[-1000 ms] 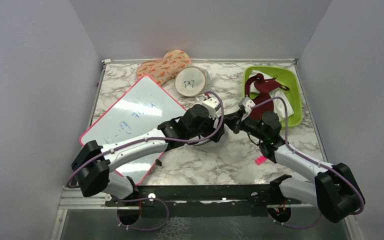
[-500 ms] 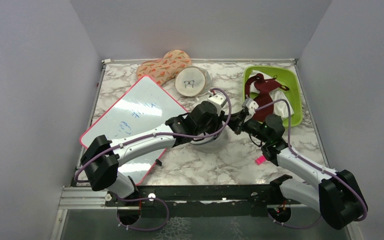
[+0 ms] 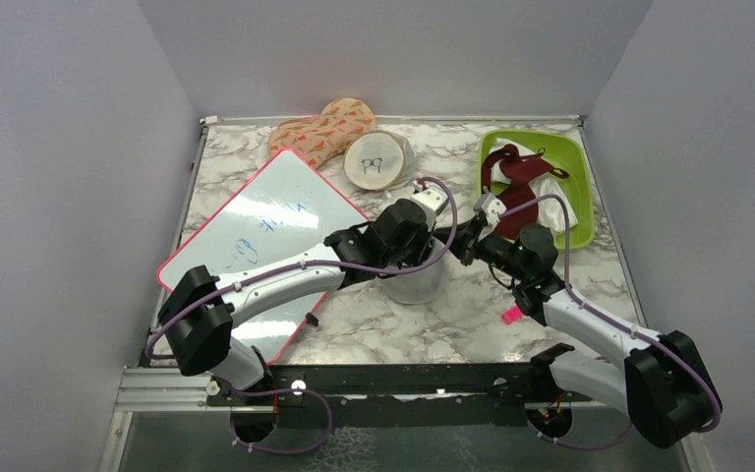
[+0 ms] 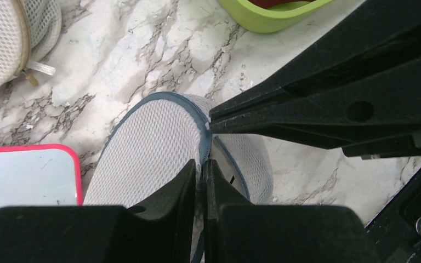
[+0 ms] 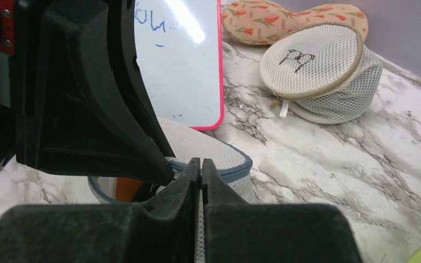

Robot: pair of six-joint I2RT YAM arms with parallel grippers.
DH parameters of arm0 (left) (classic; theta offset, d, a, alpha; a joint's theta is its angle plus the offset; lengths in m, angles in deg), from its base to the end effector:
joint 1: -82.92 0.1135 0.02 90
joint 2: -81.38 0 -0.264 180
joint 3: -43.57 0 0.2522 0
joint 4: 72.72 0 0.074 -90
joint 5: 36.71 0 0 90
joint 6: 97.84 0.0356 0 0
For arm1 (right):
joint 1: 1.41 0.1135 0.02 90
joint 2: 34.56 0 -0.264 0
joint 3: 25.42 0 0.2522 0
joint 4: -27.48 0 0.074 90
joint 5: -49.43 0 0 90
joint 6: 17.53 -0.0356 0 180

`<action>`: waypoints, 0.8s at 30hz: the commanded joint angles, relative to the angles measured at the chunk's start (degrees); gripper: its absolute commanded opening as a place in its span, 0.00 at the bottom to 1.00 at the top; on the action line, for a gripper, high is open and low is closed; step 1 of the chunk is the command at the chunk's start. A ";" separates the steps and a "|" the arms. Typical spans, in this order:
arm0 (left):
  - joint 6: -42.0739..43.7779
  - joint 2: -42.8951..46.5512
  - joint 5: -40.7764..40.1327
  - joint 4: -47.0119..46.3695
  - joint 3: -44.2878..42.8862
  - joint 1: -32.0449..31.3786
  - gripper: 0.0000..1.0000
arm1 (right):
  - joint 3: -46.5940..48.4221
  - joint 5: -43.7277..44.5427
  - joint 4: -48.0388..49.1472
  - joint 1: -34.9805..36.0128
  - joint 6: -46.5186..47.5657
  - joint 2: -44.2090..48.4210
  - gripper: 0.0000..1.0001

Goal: Unzip the laundry bag and remove the bra

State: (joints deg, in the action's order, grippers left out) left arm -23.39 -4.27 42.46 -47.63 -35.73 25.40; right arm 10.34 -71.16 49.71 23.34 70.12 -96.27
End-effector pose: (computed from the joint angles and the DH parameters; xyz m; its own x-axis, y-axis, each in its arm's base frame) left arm 0.1902 -0.2863 0.2920 -0.4689 0.2463 -0.8482 0.6402 0.7564 -0.1343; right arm 0.1977 0.1111 0.2288 -0.0926 -0.0038 -0.9957 -0.8185 0.5698 0.0739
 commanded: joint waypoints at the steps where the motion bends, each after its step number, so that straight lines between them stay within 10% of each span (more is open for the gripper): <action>1: 5.09 5.17 1.02 -0.33 -0.13 -0.32 0.00 | 1.20 4.07 0.62 -0.23 -0.37 -0.96 0.01; 24: 16.34 20.68 9.76 -8.86 7.89 -0.31 0.00 | 12.16 4.93 8.12 -0.23 -0.81 -18.82 0.01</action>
State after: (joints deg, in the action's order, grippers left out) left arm -8.73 13.54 50.26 -52.48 -27.91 25.45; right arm 19.72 -67.53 56.77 23.41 66.75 -113.38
